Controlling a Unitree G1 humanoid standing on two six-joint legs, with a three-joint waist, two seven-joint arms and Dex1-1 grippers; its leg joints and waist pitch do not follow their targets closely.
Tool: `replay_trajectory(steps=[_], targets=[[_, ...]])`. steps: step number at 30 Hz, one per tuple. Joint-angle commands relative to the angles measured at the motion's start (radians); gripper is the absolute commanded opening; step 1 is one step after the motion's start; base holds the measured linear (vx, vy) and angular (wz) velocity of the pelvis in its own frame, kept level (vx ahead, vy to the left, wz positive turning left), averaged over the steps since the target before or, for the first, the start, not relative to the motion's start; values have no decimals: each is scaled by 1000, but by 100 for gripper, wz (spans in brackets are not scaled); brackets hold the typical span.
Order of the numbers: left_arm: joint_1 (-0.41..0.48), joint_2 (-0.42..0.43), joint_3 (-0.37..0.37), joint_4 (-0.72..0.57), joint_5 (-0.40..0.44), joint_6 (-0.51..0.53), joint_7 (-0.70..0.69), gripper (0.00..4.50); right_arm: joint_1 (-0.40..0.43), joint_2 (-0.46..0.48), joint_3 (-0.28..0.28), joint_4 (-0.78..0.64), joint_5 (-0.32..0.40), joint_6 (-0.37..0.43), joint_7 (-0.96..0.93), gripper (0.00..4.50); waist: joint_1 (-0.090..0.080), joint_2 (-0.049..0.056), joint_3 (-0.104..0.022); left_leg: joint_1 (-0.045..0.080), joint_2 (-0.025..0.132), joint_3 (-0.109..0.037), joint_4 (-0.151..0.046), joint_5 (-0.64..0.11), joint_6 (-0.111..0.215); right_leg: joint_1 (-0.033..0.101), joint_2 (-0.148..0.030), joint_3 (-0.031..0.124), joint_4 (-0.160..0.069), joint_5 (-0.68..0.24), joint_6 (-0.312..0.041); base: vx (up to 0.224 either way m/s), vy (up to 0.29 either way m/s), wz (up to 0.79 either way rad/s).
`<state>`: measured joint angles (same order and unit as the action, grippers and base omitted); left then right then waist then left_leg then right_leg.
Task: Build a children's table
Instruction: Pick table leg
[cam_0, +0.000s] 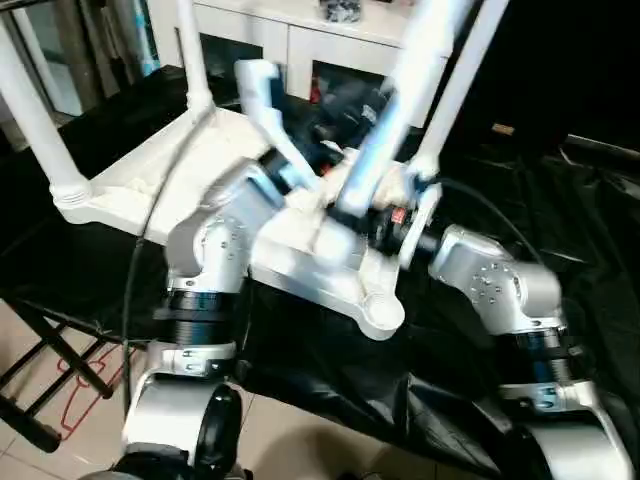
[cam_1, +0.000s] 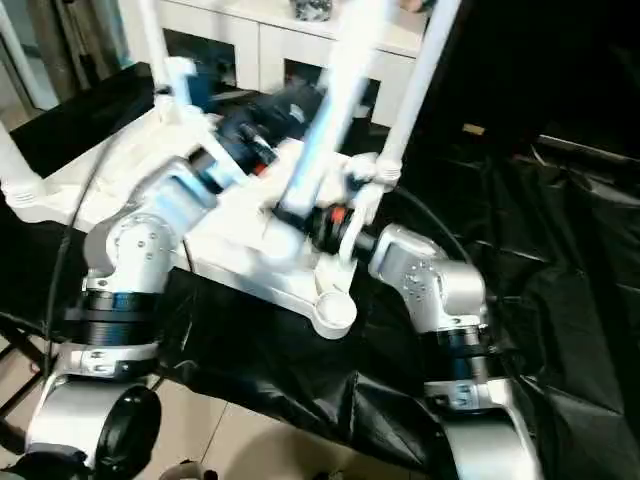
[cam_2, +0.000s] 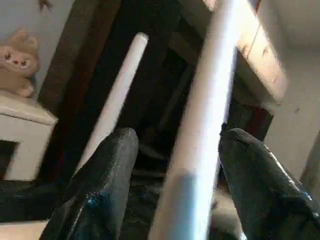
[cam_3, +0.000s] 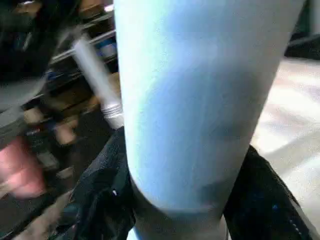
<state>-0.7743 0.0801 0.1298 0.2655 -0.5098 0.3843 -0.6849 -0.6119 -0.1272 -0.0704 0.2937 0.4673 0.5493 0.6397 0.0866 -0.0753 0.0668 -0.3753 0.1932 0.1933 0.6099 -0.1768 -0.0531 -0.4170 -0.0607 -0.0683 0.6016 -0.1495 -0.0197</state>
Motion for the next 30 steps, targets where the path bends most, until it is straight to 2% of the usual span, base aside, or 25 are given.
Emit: replay_trajectory(steps=[1, 3, 4, 5, 7, 9, 10, 13, 14, 16, 17, 18, 20, 21, 22, 23, 24, 25, 28, 29, 30], targets=[[15, 41, -51, 49, 77, -60, -61, 300, 22, -20, -9, 20, -58, -65, -49, 191, -3, 7, -80, 22, 34, -20, -74, -158, -32, 52, -77, 46, -74, -336, -84, 0, 0, 0], [34, 113, -130, 84, 147, -116, -170, 300, 43, -31, -4, 25, -104, -104, -88, 191, -3, 8, -81, 24, 34, -21, -77, -143, -36, 51, -77, 48, -72, -312, -80, 0, 0, 0], [39, 130, -150, 94, 163, -130, -201, 300, 48, -32, -7, 26, -114, -113, -99, 191, -3, 9, -83, 25, 35, -19, -76, -134, -37, 51, -77, 49, -66, -280, -96, 0, 0, 0], [56, 168, -199, 103, 175, -134, -295, 300, 60, -39, -22, 25, -125, -123, -119, 191, -2, 13, -82, 26, 36, -18, -76, -128, -36, 51, -79, 51, -61, -247, -116, 0, 0, 0], [67, 191, -240, 112, 185, -137, -365, 300, 73, -50, -29, 20, -131, -123, -127, 191, -2, 12, -84, 27, 37, -15, -76, -124, -33, 53, -77, 52, -53, -212, -143, 0, 0, 0], [73, 214, -286, 132, 207, -149, -424, 300, 88, -60, -32, 12, -136, -127, -128, 191, -3, 16, -81, 26, 38, -14, -77, -141, -35, 54, -79, 52, -55, -209, -159, 0, 0, 0], [74, 237, -339, 158, 244, -178, -479, 300, 102, -68, -32, 3, -136, -130, -126, 191, -2, 15, -79, 25, 37, -15, -78, -158, -33, 54, -80, 53, -62, -238, -151, 0, 0, 0], [63, 263, -424, 235, 311, -237, -577, 300, 128, -81, -28, -11, -140, -144, -126, 191, -7, 17, -78, 26, 33, -15, -80, -193, -37, 55, -79, 55, -74, -309, -121, 0, 0, 0], [48, 261, -452, 290, 345, -275, -608, 300, 139, -84, -28, -20, -143, -147, -130, 191, -6, 23, -78, 26, 32, -16, -80, -197, -38, 56, -80, 55, -76, -320, -119, 0, 0, 0], [33, 259, -471, 333, 377, -308, -620, 300, 145, -85, -29, -25, -146, -149, -133, 191, -8, 18, -78, 26, 33, -16, -79, -201, -41, 56, -79, 55, -75, -318, -123, 0, 0, 0], [18, 261, -493, 374, 407, -334, -637, 300, 151, -85, -31, -31, -148, -151, -135, 191, -11, 22, -80, 23, 33, -18, -79, -204, -42, 59, -81, 54, -74, -314, -131, 0, 0, 0], [12, 262, -502, 390, 419, -346, -640, 300, 153, -86, -31, -33, -149, -151, -136, 191, -12, 21, -80, 25, 34, -18, -79, -206, -43, 58, -81, 54, -73, -311, -133, 0, 0, 0], [-3, 262, -521, 430, 450, -378, -640, 300, 160, -89, -31, -42, -151, -150, -139, 191, -16, 27, -80, 26, 35, -19, -79, -214, -41, 58, -81, 54, -71, -296, -149, 0, 0, 0], [-17, 261, -534, 462, 467, -404, -633, 271, 165, -91, -29, -51, -149, -148, -141, 191, -18, 28, -78, 28, 34, -18, -79, -225, -36, 56, -77, 53, -76, -304, -148, 0, 0, 0], [-38, 257, -547, 513, 493, -442, -611, 264, 174, -94, -27, -66, -147, -144, -145, 191, -20, 34, -79, 27, 34, -20, -79, -226, -36, 59, -78, 52, -74, -300, -155, 0, 0, 0], [-64, 253, -557, 573, 516, -489, -596, 264, 185, -99, -25, -80, -144, -142, -147, 191, -21, 40, -81, 30, 33, -19, -77, -234, -36, 58, -77, 52, -75, -293, -154, 0, 0, 0], [-64, 253, -557, 573, 516, -489, -596, 258, 185, -99, -25, -80, -144, -142, -147, 191, -24, 34, -81, 28, 32, -18, -77, -233, -31, 60, -76, 52, -78, -288, -156, 0, 0, 0], [-91, 246, -557, 638, 543, -538, -577, 244, 195, -101, -24, -90, -144, -141, -149, 191, -24, 31, -82, 25, 31, -19, -77, -221, -27, 64, -77, 52, -74, -273, -166, 0, 0, 0], [-113, 244, -563, 691, 570, -567, -559, 219, 208, -102, -22, -103, -148, -139, -149, 191, -24, 44, -84, 25, 33, -20, -74, -212, -21, 65, -79, 52, -70, -246, -185, 0, 0, 0], [-124, 243, -567, 717, 585, -581, -549, 218, 215, -103, -20, -110, -150, -138, -149, 191, -25, 40, -84, 24, 32, -19, -74, -212, -18, 66, -78, 52, -73, -245, -186, 0, 0, 0], [-130, 242, -570, 735, 594, -587, -547, 197, 220, -103, -19, -117, -152, -136, -150, 191, -23, 39, -83, 26, 33, -19, -75, -217, -16, 65, -79, 52, -73, -250, -184, 0, 0, 0]])
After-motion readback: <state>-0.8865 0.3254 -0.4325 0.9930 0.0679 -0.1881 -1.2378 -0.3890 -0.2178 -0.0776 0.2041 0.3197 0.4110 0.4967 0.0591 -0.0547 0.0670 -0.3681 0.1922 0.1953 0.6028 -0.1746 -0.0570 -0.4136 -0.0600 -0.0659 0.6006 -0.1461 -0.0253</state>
